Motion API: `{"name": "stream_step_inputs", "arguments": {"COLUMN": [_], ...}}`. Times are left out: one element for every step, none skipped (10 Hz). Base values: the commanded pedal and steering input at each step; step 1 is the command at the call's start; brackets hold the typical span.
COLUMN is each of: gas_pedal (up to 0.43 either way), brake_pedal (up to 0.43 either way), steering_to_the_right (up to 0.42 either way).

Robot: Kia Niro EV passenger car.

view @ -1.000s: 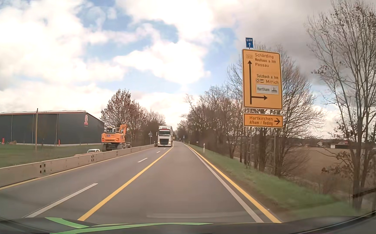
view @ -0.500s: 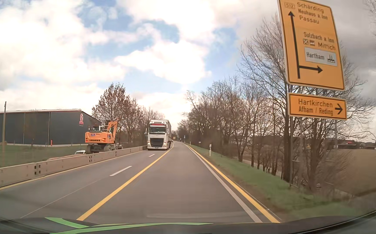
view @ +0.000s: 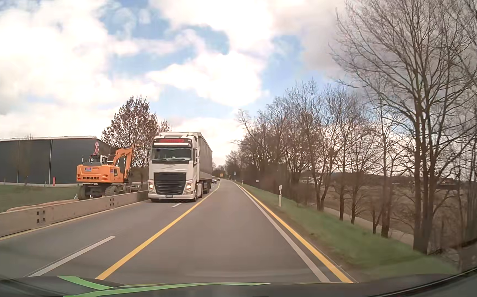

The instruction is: Follow the waypoints while adhering to traffic rules and regulations

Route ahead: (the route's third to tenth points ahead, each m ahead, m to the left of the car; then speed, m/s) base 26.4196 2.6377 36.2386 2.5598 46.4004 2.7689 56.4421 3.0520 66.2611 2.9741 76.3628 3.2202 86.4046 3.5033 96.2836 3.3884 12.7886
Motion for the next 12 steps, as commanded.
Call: {"name": "stream_step_inputs", "arguments": {"gas_pedal": [0.118,0.118,0.118,0.118,0.118,0.118,0.118,0.118,0.118,0.118,0.118,0.118], "brake_pedal": [0.0,0.0,0.0,0.0,0.0,0.0,0.0,0.0,0.0,0.0,0.0,0.0], "steering_to_the_right": [-0.001,-0.001,-0.001,-0.001,-0.001,-0.001,-0.001,-0.002,-0.002,-0.002,-0.002,-0.002]}}
